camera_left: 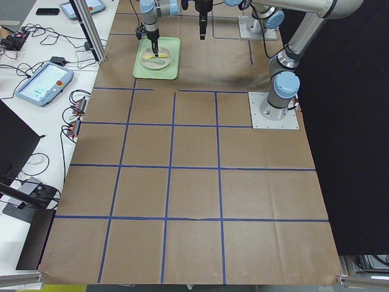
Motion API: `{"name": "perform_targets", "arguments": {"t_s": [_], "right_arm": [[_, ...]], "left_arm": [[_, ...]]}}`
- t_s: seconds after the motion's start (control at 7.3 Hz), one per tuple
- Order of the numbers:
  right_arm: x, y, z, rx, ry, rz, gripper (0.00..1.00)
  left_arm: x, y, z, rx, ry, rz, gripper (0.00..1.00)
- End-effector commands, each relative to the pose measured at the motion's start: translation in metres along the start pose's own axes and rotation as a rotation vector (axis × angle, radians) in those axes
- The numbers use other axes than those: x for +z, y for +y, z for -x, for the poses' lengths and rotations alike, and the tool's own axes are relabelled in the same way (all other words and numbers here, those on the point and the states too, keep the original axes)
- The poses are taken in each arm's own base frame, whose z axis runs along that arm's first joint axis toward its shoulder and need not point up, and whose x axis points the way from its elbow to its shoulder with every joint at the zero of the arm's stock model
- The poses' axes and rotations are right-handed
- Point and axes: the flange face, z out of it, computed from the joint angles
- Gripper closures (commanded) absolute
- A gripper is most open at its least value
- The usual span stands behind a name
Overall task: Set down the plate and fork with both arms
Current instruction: 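Lower the right gripper onto the yellow fork and grasp it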
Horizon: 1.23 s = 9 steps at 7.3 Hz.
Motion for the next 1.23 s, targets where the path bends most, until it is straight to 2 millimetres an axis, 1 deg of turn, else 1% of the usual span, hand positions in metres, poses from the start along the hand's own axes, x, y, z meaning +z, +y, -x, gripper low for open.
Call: {"name": "perform_targets", "arguments": {"t_s": [0.0, 0.14, 0.27, 0.55, 0.82, 0.96, 1.1], "right_arm": [[0.013, -0.002, 0.001, 0.000, 0.002, 0.015, 0.48], [0.012, -0.002, 0.001, -0.001, 0.005, 0.013, 0.48], [0.012, -0.002, 0.001, -0.001, 0.005, 0.013, 0.51], [0.014, -0.003, 0.001, 0.000, 0.000, 0.016, 0.66], [0.010, -0.004, 0.001, 0.000, -0.005, 0.011, 0.78], [0.009, -0.004, 0.001, 0.002, -0.006, 0.008, 0.88], [0.006, -0.004, 0.002, 0.002, -0.007, 0.003, 0.93]], "left_arm": [[0.000, 0.000, -0.001, 0.001, 0.007, -0.001, 0.00], [0.000, 0.000, -0.001, 0.001, 0.005, 0.000, 0.00], [0.001, 0.000, 0.000, -0.013, 0.002, 0.001, 0.00], [-0.004, 0.005, 0.001, -0.018, 0.004, 0.000, 0.00], [0.003, 0.003, 0.001, -0.016, 0.014, 0.014, 0.00], [0.002, 0.008, 0.002, -0.018, 0.014, 0.010, 0.00], [0.001, 0.011, 0.002, -0.024, 0.013, 0.005, 0.00]]}}
